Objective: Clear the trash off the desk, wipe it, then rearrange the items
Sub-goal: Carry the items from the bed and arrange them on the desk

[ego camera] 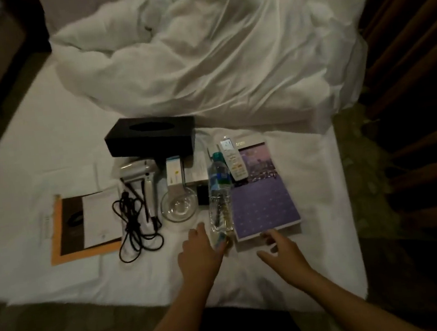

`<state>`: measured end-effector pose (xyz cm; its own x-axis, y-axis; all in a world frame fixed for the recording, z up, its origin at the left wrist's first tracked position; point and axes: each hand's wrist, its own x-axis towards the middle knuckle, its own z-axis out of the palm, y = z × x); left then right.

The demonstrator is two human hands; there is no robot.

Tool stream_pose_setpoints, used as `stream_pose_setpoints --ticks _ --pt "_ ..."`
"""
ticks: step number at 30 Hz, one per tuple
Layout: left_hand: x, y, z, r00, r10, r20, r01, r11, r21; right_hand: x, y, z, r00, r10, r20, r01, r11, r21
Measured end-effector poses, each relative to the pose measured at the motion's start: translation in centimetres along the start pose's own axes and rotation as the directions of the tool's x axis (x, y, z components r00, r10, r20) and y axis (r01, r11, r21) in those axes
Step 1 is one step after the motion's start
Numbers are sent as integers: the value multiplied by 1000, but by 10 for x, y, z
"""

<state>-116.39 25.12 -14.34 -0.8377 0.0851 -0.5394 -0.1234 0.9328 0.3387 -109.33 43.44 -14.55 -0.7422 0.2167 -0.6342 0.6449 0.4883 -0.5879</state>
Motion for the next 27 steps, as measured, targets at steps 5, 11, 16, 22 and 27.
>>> stream_pose_setpoints --ticks 5,11,16,22,27 --pt "66 35 24 996 -87 -26 81 981 -174 69 11 0 1000 22 -6 -22 999 -41" --pt "120 56 44 980 -199 -18 192 961 -200 120 10 -14 994 -9 -112 9 1000 0" --pt "130 45 55 971 -216 -99 174 930 -325 167 -5 -21 977 -70 -202 86 994 71" --pt "114 31 53 972 -203 -115 159 937 -312 219 -42 -21 959 -114 -259 134 989 62" --pt "105 22 52 975 -147 -168 88 944 -318 243 -69 -13 968 -97 -230 69 989 -129"
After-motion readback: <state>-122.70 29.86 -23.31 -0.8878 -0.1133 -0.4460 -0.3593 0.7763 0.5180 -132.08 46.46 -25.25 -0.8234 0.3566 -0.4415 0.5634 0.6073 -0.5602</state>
